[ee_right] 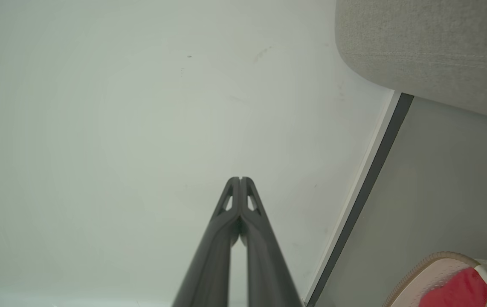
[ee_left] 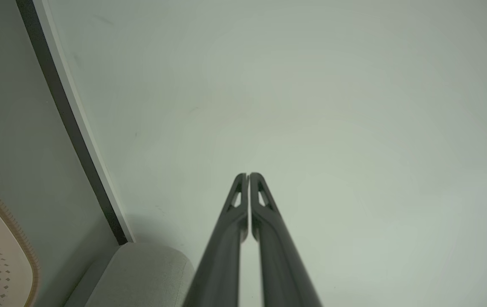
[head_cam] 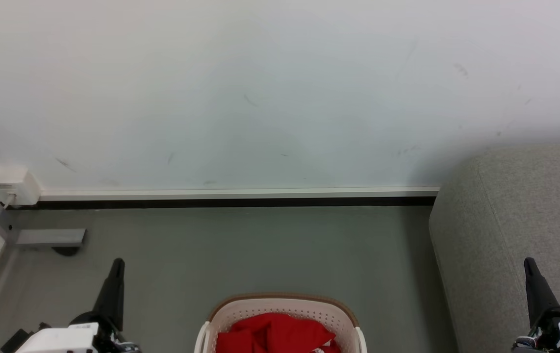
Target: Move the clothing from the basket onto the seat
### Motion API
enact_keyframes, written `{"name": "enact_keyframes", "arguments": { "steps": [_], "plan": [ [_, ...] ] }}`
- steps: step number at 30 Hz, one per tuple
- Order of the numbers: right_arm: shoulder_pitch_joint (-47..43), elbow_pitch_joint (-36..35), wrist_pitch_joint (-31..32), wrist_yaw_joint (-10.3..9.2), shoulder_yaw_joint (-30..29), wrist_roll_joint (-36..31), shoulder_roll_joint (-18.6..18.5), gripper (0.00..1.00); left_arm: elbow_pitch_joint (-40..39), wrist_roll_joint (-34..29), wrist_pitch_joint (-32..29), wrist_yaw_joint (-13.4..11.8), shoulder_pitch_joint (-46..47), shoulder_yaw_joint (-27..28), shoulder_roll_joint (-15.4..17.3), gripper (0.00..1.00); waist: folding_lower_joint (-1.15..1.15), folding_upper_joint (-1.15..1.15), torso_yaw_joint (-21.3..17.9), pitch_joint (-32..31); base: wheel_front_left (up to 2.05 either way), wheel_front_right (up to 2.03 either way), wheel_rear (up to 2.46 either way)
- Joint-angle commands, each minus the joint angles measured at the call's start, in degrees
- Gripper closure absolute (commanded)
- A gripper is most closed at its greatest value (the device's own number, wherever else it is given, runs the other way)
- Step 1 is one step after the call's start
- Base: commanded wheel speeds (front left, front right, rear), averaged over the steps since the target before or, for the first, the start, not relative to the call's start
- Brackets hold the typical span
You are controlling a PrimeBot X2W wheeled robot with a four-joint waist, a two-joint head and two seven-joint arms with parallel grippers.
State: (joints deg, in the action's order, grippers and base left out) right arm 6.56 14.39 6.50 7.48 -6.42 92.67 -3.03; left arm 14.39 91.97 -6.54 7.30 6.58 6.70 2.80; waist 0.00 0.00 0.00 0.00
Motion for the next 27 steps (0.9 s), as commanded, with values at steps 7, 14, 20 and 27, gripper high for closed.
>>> {"name": "enact_keyframes", "arguments": {
  "steps": [7,14,20,27],
  "plan": [
    [0.37,0.08,0.15,0.02,-0.25,-0.5,0.06,1.0,-0.1,0.69,-0.27,0.37,0.34,0.02,0.11,1.0,0.0,0.0,0.0,0.0,0.0,0.0,0.0],
    [0.37,0.08,0.16,0.02,-0.25,-0.5,0.07,1.0,-0.08,0.69,-0.27,0.37,0.34,0.02,0.11,1.0,0.0,0.0,0.0,0.0,0.0,0.0,0.0],
    [0.37,0.08,0.15,0.02,-0.26,-0.46,0.07,1.0,-0.09,0.69,-0.27,0.37,0.34,0.05,0.11,1.0,0.0,0.0,0.0,0.0,0.0,0.0,0.0],
    [0.37,0.07,0.16,0.02,-0.26,-0.44,0.07,1.0,-0.09,0.69,-0.27,0.37,0.34,0.03,0.11,1.0,0.0,0.0,0.0,0.0,0.0,0.0,0.0]
  ]
}}
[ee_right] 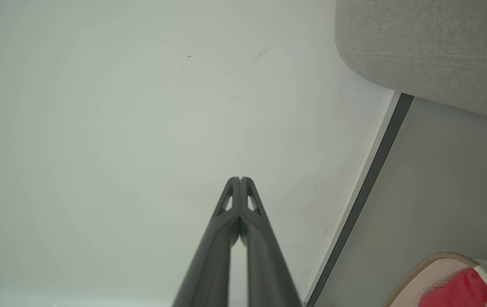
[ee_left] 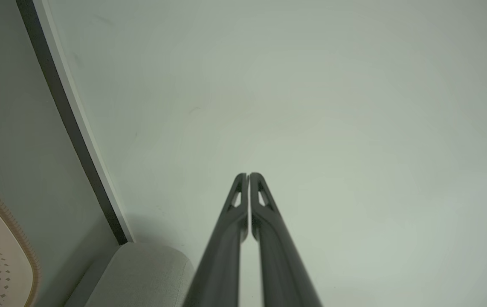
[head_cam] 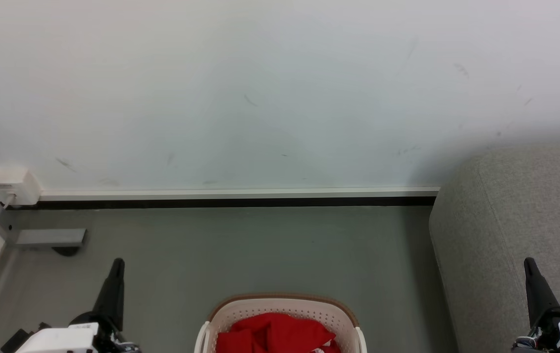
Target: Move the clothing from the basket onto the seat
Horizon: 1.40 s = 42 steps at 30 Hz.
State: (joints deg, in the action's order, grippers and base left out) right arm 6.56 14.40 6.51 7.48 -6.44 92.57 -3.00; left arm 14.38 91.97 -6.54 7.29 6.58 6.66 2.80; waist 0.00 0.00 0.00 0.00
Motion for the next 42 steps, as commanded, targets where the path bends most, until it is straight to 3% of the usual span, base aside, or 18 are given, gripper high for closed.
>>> {"name": "enact_keyframes", "arguments": {
  "steps": [1,23,24,35,42],
  "plan": [
    [0.37,0.06,0.15,0.02,-0.24,-0.34,0.05,1.0,-0.08,0.69,-0.27,0.38,0.34,0.06,0.11,1.0,0.0,0.0,0.0,0.0,0.0,0.0,0.0],
    [0.37,0.06,0.17,0.02,-0.26,-0.36,0.06,1.0,-0.07,0.69,-0.27,0.37,0.34,0.07,0.11,1.0,0.0,0.0,0.0,0.0,0.0,0.0,0.0],
    [0.0,0.0,-0.01,0.0,0.0,-0.02,0.01,0.0,0.0,-0.01,0.01,0.0,0.0,-0.01,0.0,0.0,0.0,0.0,0.0,0.0,0.0,0.0,0.0],
    [-1.41,1.34,-2.18,-0.02,2.89,-1.17,0.36,0.0,1.48,-0.97,2.27,-0.22,-1.51,-1.74,-0.36,0.0,0.0,0.0,0.08,0.02,0.0,0.0,0.0],
    [-0.91,1.39,-4.13,-0.01,4.42,-7.55,0.07,0.0,1.16,-5.38,4.18,-0.26,-1.65,-2.1,-0.3,0.0,0.0,0.0,0.13,0.02,0.0,0.0,0.0]
  ]
}}
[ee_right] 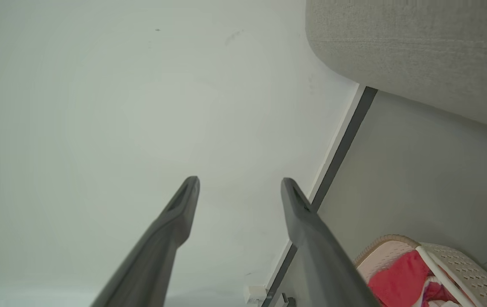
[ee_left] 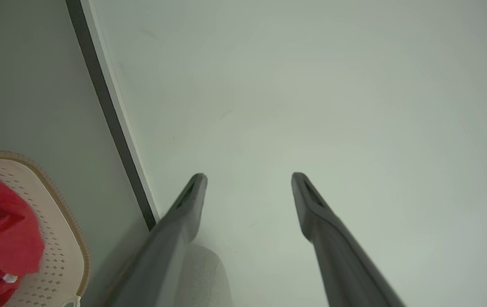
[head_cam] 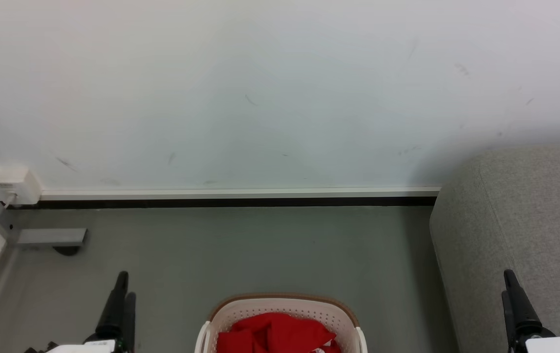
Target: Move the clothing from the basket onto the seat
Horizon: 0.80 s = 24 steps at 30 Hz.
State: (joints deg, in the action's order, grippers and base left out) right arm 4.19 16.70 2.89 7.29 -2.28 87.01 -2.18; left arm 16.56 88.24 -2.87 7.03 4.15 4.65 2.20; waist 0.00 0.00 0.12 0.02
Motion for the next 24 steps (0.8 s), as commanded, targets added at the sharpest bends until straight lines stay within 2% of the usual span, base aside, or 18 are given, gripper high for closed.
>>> {"name": "enact_keyframes", "arguments": {
  "steps": [1,14,24],
  "plan": [
    [1.48,-1.04,-0.78,0.18,0.33,-3.37,-0.74,0.0,-1.12,-2.56,0.76,-0.06,0.73,-0.1,0.3,0.0,0.0,0.0,0.01,0.0,0.0,0.0,0.0],
    [1.2,-2.79,-3.91,0.2,2.86,-24.61,-0.65,0.0,-2.42,-18.44,3.9,-1.43,0.09,-1.71,0.41,0.0,0.0,0.0,0.23,0.02,0.0,0.0,0.0],
    [1.13,-3.1,-6.08,0.22,5.48,-37.79,-0.82,0.0,-3.99,-31.46,6.06,-2.46,-0.51,-2.85,0.48,0.0,0.0,0.0,0.48,-0.07,0.0,0.0,0.0]
  ]
}}
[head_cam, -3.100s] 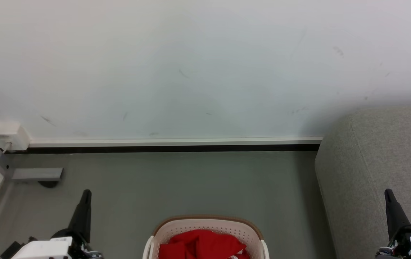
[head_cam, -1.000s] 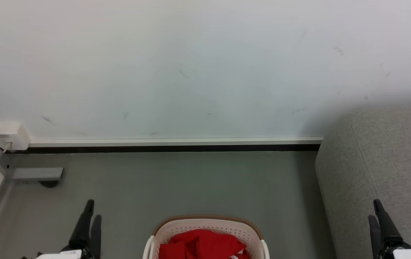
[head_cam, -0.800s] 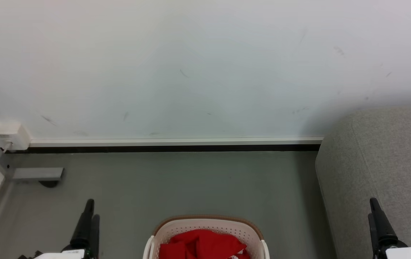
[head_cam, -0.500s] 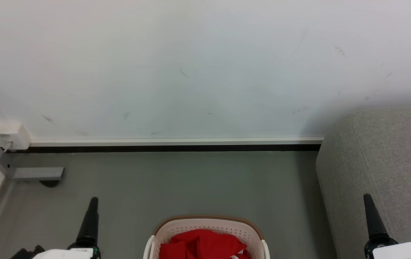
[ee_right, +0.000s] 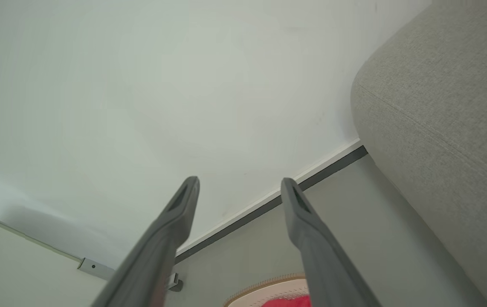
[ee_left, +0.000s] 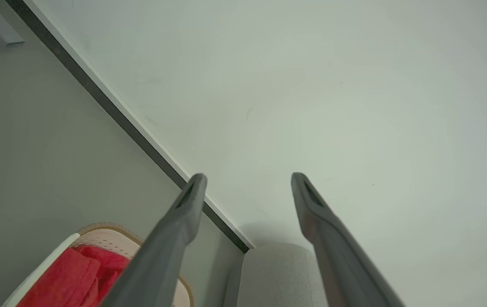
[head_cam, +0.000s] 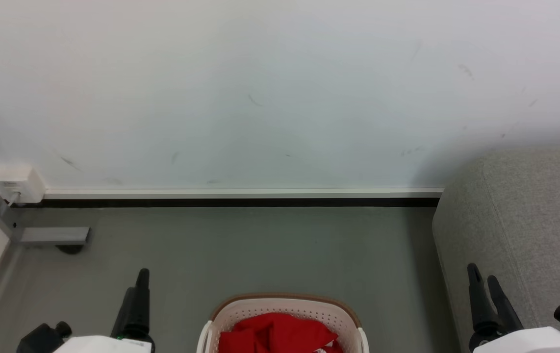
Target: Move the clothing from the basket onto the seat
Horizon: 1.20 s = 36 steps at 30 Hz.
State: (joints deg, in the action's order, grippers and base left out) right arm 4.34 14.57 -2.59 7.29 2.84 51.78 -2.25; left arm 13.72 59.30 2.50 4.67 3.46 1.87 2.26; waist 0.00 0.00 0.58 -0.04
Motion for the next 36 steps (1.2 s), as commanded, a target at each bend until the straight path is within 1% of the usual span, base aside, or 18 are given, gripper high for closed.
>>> {"name": "enact_keyframes", "arguments": {
  "steps": [1,3,4,11,16,22,36],
  "plan": [
    [0.99,-0.89,-0.82,0.22,0.52,-3.7,-0.76,0.0,-1.25,-3.74,0.91,-0.22,0.1,-0.22,0.44,0.0,0.0,0.0,0.03,-0.01,0.0,0.0,0.0],
    [1.04,-0.81,-1.2,0.22,0.8,-5.71,-0.75,0.0,-1.37,-6.13,1.3,-0.42,-0.01,-0.53,0.45,0.0,0.0,0.0,0.08,-0.02,0.0,0.0,0.0],
    [1.04,-0.81,-1.2,0.22,0.8,-5.71,-0.75,0.0,-1.37,-6.13,1.3,-0.42,-0.01,-0.53,0.45,0.0,0.0,0.0,0.08,-0.02,0.0,0.0,0.0],
    [0.93,-0.41,-2.49,0.23,1.74,-12.1,-0.72,0.0,-1.37,-14.16,2.58,-1.0,-0.5,-1.55,0.53,0.0,0.0,0.0,0.22,-0.07,0.0,0.0,0.0],
    [0.96,-0.04,-3.4,0.24,2.38,-16.26,-0.7,0.0,-0.9,-19.82,3.51,-1.4,-0.71,-2.48,1.21,0.0,0.0,0.0,0.29,-0.05,0.0,0.0,0.0],
    [0.86,0.44,-4.41,0.25,2.96,-20.85,-0.71,0.0,-1.1,-24.96,4.56,-2.44,-0.86,-3.24,1.9,0.0,0.0,0.0,0.41,-0.04,0.0,0.0,0.0],
    [0.25,0.88,-6.62,0.27,3.2,-26.64,-0.74,0.0,-2.36,-34.32,6.73,-4.68,-1.55,-4.8,3.54,0.0,0.0,0.0,0.65,-0.18,0.0,0.0,0.0]
  ]
}}
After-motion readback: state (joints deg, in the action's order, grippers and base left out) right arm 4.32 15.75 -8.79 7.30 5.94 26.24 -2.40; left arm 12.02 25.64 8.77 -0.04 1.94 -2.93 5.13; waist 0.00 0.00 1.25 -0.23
